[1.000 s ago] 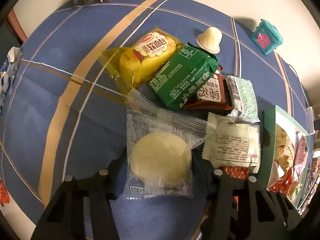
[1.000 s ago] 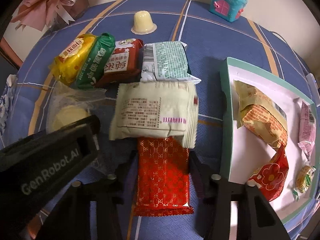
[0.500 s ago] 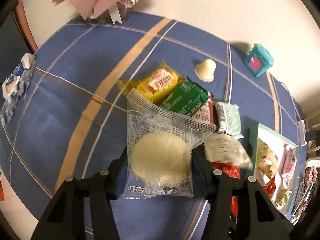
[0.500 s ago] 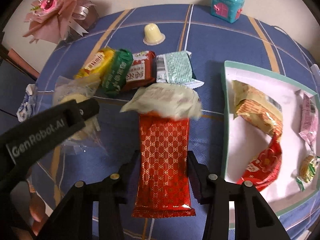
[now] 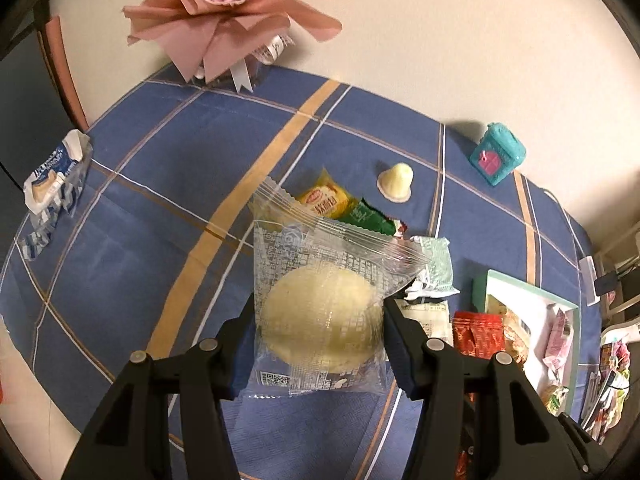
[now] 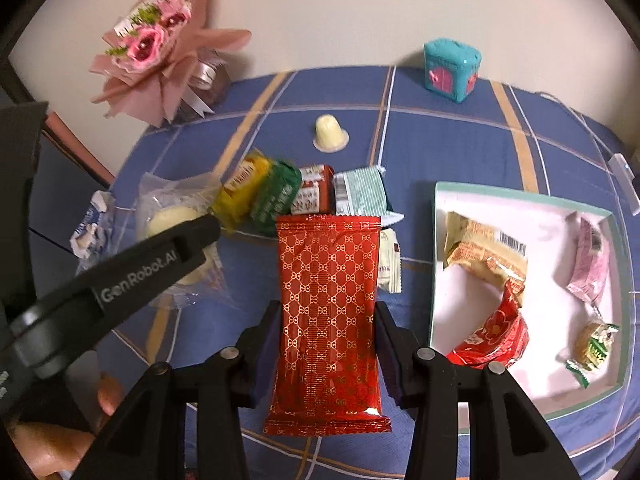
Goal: Organize snacks
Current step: 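Grasp the clear round bun pack with the left tool while the right tool grasps the red pack, then carry the bun pack and red pack over the white tray and release both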
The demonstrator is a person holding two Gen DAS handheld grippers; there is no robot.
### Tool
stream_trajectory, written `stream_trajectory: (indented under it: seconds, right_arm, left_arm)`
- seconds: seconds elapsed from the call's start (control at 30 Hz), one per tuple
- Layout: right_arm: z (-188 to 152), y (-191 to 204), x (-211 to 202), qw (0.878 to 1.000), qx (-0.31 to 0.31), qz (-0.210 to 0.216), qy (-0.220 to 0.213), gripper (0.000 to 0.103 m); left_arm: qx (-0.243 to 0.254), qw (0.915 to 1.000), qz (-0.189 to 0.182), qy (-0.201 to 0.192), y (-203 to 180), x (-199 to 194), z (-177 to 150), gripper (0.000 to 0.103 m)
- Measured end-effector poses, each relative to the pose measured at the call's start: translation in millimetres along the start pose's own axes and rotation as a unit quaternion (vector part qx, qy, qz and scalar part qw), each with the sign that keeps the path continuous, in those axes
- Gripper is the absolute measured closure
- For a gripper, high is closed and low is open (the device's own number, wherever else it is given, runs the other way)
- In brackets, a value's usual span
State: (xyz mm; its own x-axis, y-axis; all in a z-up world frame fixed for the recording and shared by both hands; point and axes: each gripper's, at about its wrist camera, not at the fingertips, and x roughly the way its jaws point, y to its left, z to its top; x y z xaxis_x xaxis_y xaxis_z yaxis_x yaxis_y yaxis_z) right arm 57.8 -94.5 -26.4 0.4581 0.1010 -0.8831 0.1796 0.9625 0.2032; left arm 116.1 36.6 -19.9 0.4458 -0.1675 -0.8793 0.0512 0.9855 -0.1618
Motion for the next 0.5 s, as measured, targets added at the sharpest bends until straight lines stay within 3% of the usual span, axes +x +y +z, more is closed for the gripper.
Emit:
stream_trajectory:
  seconds: [0.27,0.5]
  right_arm:
    - [-5.1,-19.0,-13.7,1.000,0.010,-0.028,-0.003,0.056]
    - [-2.7,-67.7,-23.6,0.995,0.061,-0.079,-0.014,0.056]
  left_arm:
    - [-0.005,1.0000,0.001,-0.009,-0.5,-5.7,1.1,0.045]
    - [-0.001,1.0000,-0.006,-0.003,-12.6,-2.5,0.1,0.045]
